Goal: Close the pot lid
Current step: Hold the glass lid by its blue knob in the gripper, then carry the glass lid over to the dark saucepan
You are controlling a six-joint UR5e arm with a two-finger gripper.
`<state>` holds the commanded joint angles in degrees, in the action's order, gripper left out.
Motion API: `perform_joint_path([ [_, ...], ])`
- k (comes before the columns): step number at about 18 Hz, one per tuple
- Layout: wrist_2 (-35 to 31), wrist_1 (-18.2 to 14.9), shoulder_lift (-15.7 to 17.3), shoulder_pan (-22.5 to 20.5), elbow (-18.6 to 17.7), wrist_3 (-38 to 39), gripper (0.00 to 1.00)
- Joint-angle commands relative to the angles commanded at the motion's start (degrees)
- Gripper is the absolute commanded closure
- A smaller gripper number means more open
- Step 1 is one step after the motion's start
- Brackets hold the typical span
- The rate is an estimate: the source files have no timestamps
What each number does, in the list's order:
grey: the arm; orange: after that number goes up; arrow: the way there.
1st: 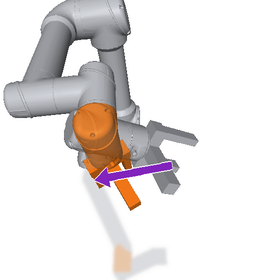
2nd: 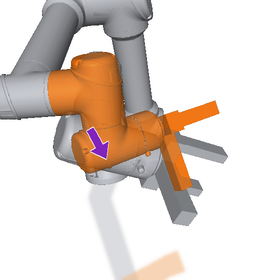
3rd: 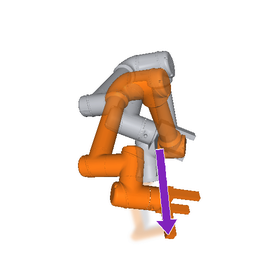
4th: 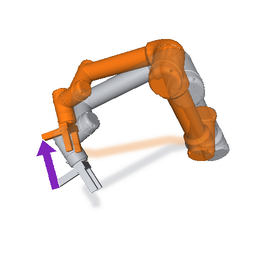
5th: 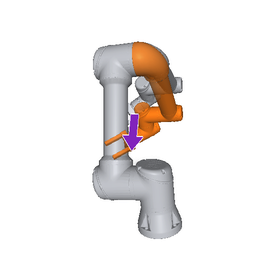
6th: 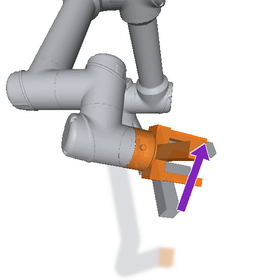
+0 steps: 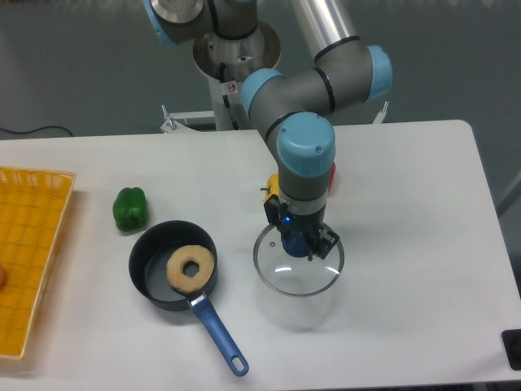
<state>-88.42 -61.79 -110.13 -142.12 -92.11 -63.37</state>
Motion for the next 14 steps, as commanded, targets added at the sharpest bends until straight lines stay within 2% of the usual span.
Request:
perform_joint_path([
  [6,0.1,-0.1,2.0,0.9,-0.1,0.5,0.40],
  [14,0.0,-2.0,2.3,6.0,-0.7,6.9,0.40],
])
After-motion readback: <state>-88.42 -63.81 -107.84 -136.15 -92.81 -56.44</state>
